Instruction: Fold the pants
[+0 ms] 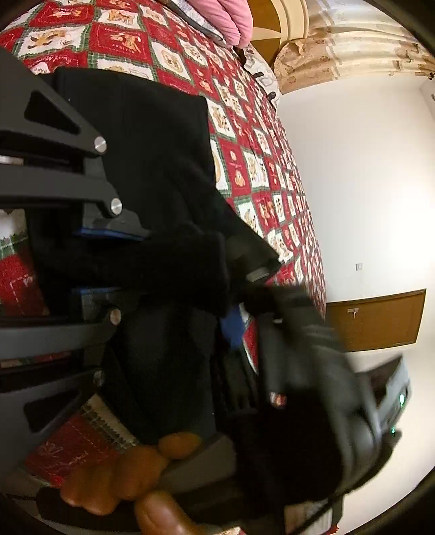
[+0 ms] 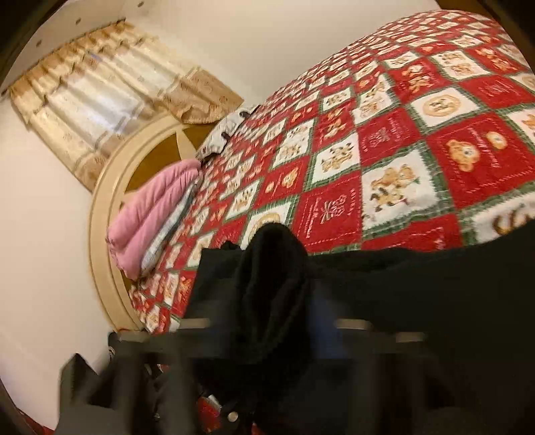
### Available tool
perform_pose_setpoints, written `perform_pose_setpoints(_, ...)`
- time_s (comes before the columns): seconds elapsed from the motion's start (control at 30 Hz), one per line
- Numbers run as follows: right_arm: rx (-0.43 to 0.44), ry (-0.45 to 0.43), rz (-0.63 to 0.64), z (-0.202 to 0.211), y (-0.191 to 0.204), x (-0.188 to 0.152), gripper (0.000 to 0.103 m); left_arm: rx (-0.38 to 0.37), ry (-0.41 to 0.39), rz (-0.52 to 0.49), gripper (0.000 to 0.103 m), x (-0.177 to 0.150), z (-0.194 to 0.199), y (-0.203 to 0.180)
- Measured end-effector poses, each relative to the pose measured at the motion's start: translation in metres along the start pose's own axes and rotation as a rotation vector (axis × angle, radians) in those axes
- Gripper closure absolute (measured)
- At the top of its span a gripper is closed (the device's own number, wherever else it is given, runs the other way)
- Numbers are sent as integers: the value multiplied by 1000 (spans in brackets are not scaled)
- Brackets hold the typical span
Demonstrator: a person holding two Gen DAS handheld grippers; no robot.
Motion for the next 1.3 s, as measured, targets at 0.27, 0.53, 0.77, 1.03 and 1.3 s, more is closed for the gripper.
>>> perform_pose_setpoints(0.27,2,-52,37,38,6,15,88,-16,-52,-75,82,30,25,-31)
perform_pose_setpoints(0.53,-24,-73,-2,76,-21,17,88,-81,-31,-100,82,36,28,-73)
perform_pose_setpoints(0.77,-39,-93,-8,96,-32,20,88,-129,-25,-87,82,43,36,-94)
perform_pose_setpoints(1.03,-77,-69,-44,88,-56,10,88,-121,73,-85,81,28,16,-93)
perform_pose_setpoints(1.3,-87,-53,-78,79,-71,0,88,-117,124,-80,81,18,14,-97)
Point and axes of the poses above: each gripper's, at about its wrist camera, not at the fingertips, and z roughly against the way its jaws point, y to its left, x to its top, the point moved 9 cm from there along -z, roughly the way its jaws point, and after that the axes turned 6 degrees about x, right-handed, at the moved point
